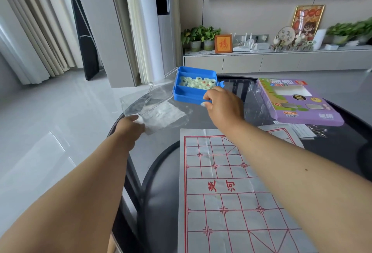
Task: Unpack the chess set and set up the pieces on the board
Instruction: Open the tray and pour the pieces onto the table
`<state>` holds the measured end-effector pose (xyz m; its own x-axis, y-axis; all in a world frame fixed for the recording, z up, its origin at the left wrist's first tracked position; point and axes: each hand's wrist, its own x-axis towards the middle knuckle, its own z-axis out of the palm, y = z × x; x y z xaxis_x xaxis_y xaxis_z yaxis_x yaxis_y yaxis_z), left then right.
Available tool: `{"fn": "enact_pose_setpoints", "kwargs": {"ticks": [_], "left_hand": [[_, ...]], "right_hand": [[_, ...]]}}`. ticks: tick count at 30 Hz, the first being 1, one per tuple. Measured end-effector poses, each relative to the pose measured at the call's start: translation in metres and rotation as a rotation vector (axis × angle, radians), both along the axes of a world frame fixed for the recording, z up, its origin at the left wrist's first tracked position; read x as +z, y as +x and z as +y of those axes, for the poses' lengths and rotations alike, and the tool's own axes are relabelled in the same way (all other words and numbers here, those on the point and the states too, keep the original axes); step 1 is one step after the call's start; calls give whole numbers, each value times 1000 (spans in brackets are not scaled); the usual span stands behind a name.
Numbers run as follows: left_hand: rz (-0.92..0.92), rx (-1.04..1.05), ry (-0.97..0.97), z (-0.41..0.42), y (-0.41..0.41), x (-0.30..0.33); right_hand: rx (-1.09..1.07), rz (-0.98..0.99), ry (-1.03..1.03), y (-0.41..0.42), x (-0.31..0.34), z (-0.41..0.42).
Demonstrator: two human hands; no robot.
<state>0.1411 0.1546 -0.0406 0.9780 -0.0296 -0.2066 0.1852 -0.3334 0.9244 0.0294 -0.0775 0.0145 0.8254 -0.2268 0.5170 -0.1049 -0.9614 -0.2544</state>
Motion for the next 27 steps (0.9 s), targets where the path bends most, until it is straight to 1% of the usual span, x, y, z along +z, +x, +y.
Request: {"fn": "enact_pose_setpoints", "kwargs": {"ticks": [3, 4, 8, 11, 12, 13, 15, 16, 17, 18, 19, 21, 23, 27], "left_hand": [[-19, -31, 5, 5, -3, -1], [-33, -34, 37, 7, -6, 0], [-128, -65, 365, 15, -13, 5], [-151, -59, 736, 20, -19, 10], [-147, -13, 775, 22, -24, 15], [-133, 56, 766, 23, -31, 20], [-126, 249, 648, 26, -51, 34], [-131, 339, 521, 28, -63, 39], [-125, 382, 317, 27, -77, 46], [-84, 352, 80, 24, -93, 53], [-5, 274, -129, 20, -112, 60], [165, 67, -467, 12, -139, 69], [260, -65, -710, 11, -152, 69], [285, -139, -1072, 20, -165, 62]], "right_hand": [[0, 2, 2, -4, -1, 2], [3, 3, 4, -5, -1, 3], [19, 15, 4, -11, 1, 12], [34, 17, 0, -17, 5, 18], [39, 14, -3, -19, 7, 20], [42, 9, -5, -21, 8, 22], [48, -6, -3, -27, 11, 27], [51, -14, -1, -29, 13, 30], [56, -21, 1, -32, 14, 34], [65, -21, 2, -36, 16, 39], [78, -19, 5, -40, 18, 44], [123, -12, 9, -50, 21, 55], [178, 5, -12, -63, 22, 67], [297, 40, -54, -90, 18, 94]]}}
